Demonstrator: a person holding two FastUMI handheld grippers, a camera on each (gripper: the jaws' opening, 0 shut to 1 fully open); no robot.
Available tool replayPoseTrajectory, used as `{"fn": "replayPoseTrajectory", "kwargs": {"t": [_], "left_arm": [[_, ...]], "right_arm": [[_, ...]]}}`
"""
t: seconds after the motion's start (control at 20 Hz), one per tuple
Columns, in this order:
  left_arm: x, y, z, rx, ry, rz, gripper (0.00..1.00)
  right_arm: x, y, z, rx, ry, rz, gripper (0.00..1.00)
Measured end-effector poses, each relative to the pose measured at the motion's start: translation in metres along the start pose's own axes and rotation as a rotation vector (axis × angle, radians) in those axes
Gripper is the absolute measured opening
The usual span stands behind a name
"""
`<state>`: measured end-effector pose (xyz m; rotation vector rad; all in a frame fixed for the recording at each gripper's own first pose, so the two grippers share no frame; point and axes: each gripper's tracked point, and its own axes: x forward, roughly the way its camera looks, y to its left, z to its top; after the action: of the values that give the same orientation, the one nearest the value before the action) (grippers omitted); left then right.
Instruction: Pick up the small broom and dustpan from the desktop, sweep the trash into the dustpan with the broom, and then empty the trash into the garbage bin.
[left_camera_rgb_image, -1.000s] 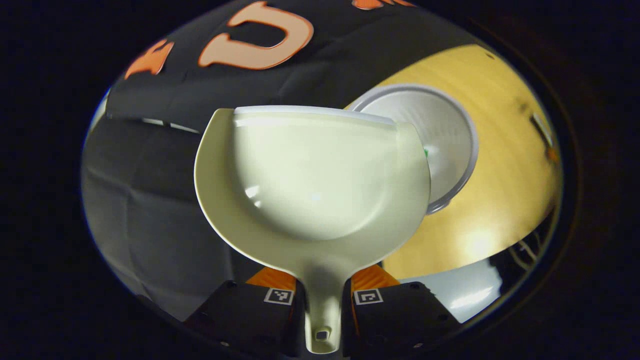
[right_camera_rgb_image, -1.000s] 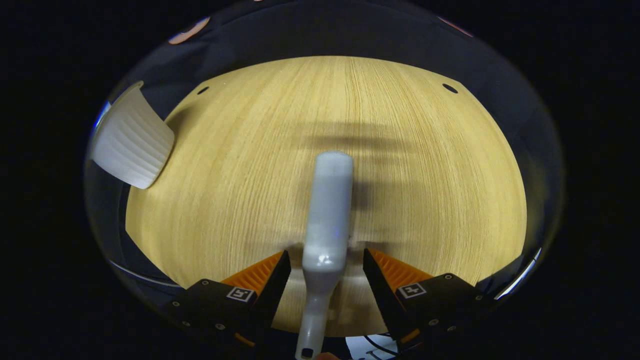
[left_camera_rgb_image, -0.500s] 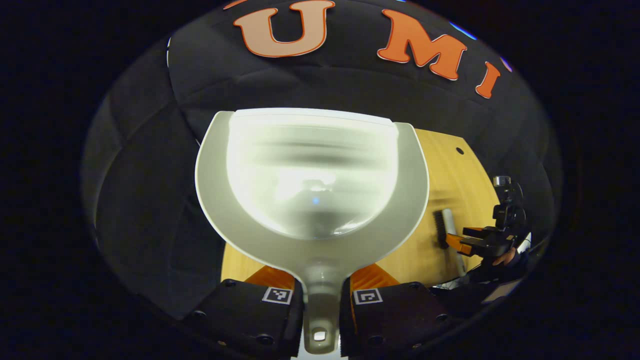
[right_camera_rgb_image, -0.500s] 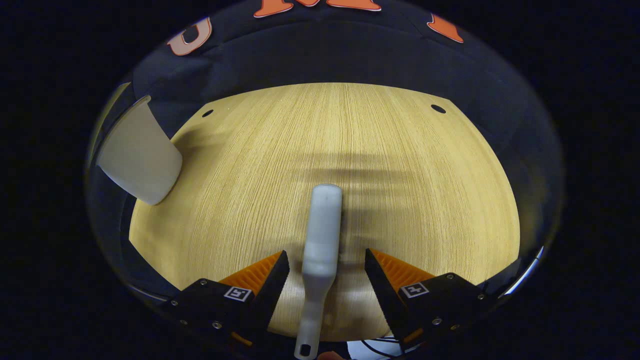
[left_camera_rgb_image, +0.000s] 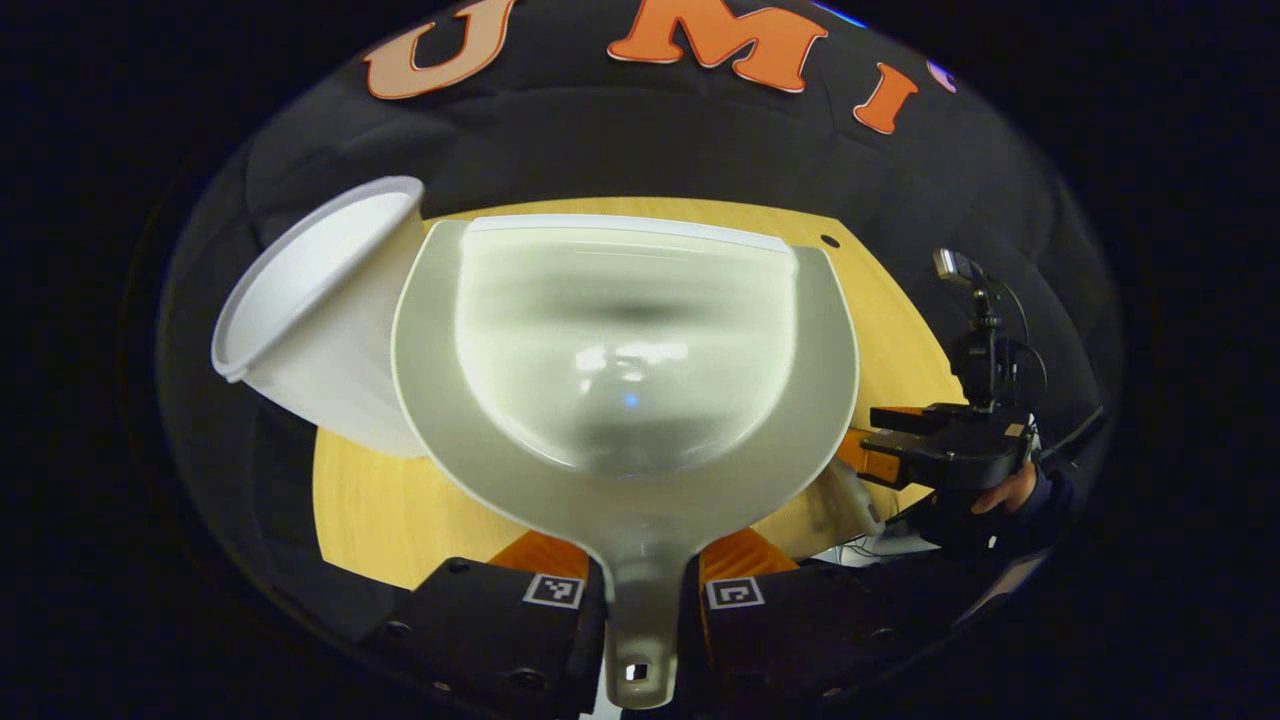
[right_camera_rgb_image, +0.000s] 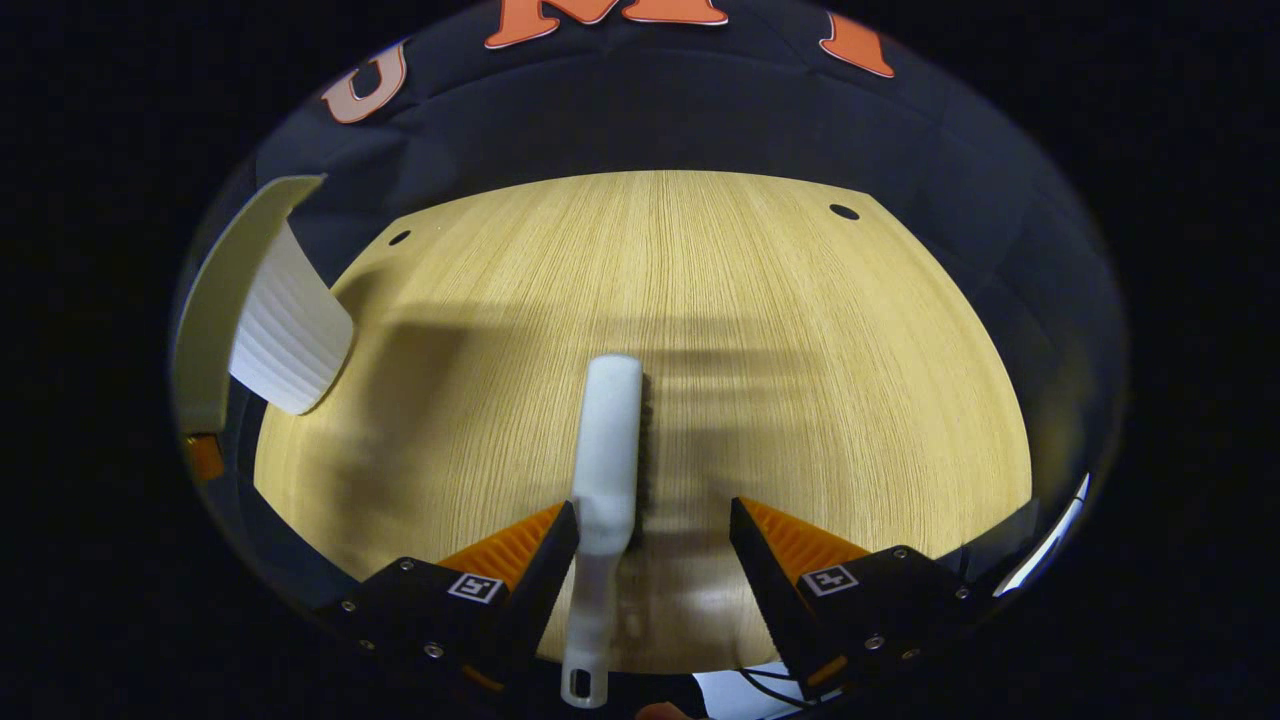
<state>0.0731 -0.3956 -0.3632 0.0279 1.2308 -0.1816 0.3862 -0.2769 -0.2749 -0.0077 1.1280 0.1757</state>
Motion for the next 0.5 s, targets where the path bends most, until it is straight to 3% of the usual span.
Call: {"fn": "replayPoseTrajectory", "kwargs": {"t": [0.25, 0.5], "left_arm": [[0.073, -0.017, -0.048, -0.078, 0.168, 0.022, 0.3], [0.112, -0.028, -0.076, -0.12, 0.271, 0.012, 0.31]], "right_arm": [[0.002, -0.001, 0.001, -0.001, 0.004, -0.001, 0.92], [0.002, 0.0, 0.004, -0.004, 0.003, -0.001, 0.93]]}}
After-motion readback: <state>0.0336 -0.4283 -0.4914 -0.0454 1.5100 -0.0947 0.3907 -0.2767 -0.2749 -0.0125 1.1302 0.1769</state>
